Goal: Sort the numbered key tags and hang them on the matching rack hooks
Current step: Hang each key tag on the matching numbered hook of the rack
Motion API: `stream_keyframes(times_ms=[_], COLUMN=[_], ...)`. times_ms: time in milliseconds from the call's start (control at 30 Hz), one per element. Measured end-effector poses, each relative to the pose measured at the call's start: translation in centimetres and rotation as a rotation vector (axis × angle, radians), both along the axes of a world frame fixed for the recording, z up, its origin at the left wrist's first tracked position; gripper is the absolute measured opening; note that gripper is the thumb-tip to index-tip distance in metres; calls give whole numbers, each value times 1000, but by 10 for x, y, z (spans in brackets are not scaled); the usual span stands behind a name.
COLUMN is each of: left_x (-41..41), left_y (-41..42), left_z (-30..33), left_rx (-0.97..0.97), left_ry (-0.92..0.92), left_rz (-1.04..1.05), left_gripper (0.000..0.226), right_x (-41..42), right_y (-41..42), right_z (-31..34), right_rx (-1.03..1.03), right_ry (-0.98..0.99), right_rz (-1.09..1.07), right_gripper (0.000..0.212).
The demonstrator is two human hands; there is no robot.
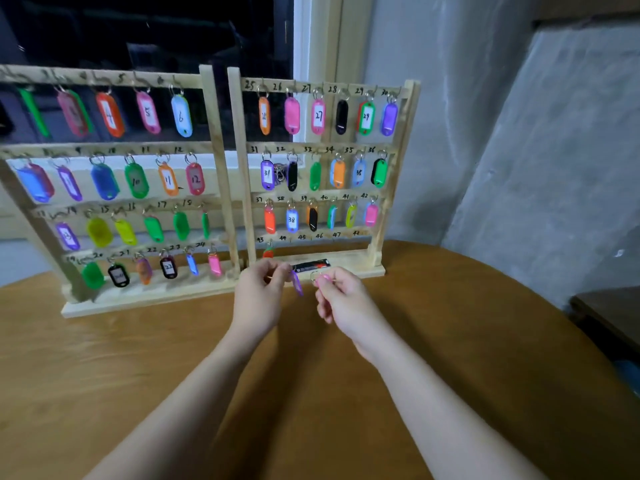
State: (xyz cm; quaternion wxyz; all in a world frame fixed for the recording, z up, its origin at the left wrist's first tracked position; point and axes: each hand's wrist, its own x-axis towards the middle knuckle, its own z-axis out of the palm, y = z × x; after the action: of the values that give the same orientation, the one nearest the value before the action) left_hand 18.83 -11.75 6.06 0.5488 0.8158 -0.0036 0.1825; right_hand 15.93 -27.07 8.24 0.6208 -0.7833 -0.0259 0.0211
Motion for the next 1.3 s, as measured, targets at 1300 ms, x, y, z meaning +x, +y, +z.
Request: stream_keyframes(times_ms=[1300], left_x=[30], left_y=[26], left_z=[-24], left_rx=[369], left_ry=[128], left_rz=[176], left_gripper=[21], right_x=[99], right_y=[50], right_z=[-34], right_rx=[-60], right_ry=[-10], right_rz=[-153], right_gripper=[22])
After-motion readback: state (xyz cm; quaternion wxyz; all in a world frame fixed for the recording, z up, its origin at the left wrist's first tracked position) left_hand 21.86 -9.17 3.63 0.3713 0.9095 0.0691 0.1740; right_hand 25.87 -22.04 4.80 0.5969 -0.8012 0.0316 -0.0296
